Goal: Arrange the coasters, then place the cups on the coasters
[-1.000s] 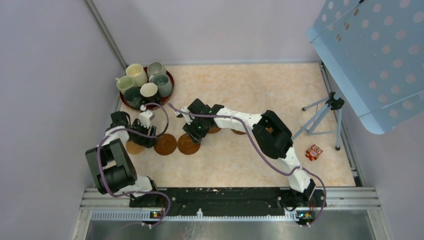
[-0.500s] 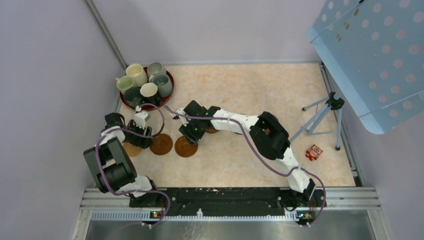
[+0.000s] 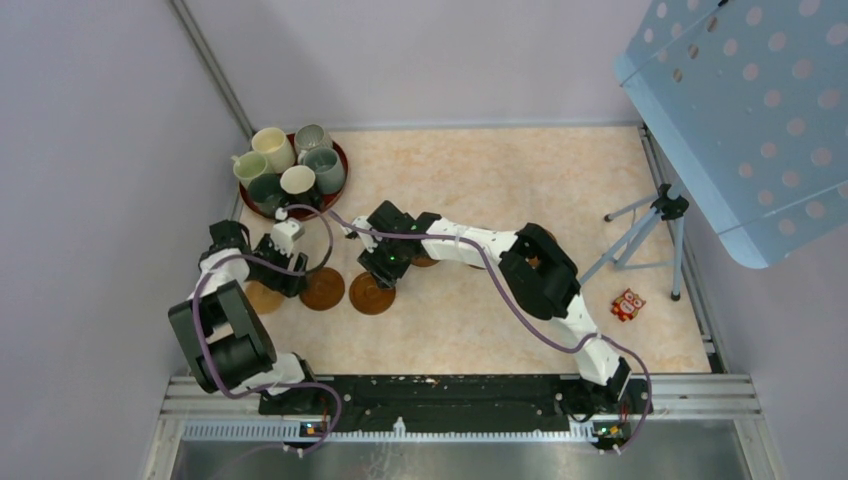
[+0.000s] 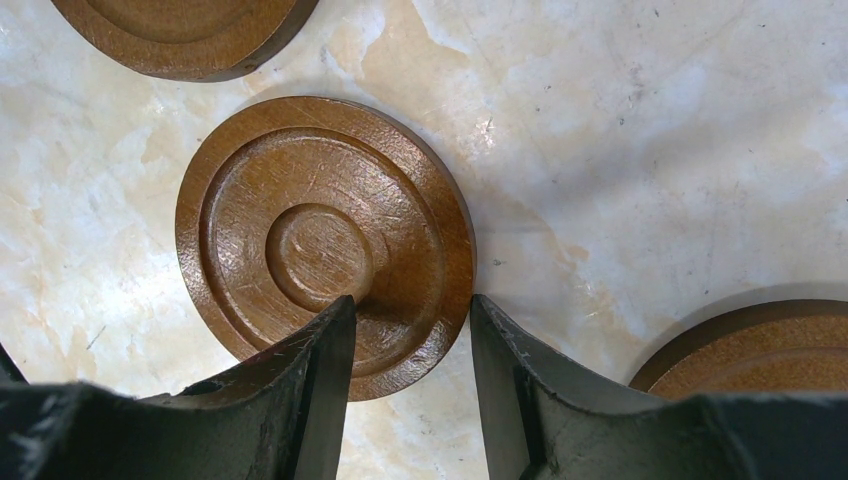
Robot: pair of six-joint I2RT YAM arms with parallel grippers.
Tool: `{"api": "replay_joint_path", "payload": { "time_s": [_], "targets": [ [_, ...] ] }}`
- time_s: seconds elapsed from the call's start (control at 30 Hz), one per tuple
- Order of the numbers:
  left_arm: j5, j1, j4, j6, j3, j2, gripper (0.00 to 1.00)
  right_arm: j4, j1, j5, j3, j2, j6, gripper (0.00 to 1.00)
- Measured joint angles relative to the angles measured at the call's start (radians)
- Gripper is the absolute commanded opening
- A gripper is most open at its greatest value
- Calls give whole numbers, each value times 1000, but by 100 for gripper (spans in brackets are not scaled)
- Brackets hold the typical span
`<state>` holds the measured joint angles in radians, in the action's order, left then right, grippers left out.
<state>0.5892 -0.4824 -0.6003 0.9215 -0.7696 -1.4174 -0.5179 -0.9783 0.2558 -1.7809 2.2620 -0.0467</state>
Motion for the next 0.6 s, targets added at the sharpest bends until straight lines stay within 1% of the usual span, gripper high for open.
{"api": "replay_joint_path", "payload": {
  "time_s": [0.13,0.23,0.37,0.47,0.6],
  "targets": [
    [12,25,-5,-3,-31,-3,87,2,2,2,1,0,4,46],
    [22,53,2,-6,-55,-27,88,6,2,4,7,-4,5,46],
    [24,100,20,-11,-61,-68,86,13,5,8,19,-9,6,46],
    [26,126,24,-14,-64,-100,82,18,6,12,34,-18,7,46],
    [35,140,19,-1,-74,-139,78,24,12,18,56,-32,6,46]
  ]
}}
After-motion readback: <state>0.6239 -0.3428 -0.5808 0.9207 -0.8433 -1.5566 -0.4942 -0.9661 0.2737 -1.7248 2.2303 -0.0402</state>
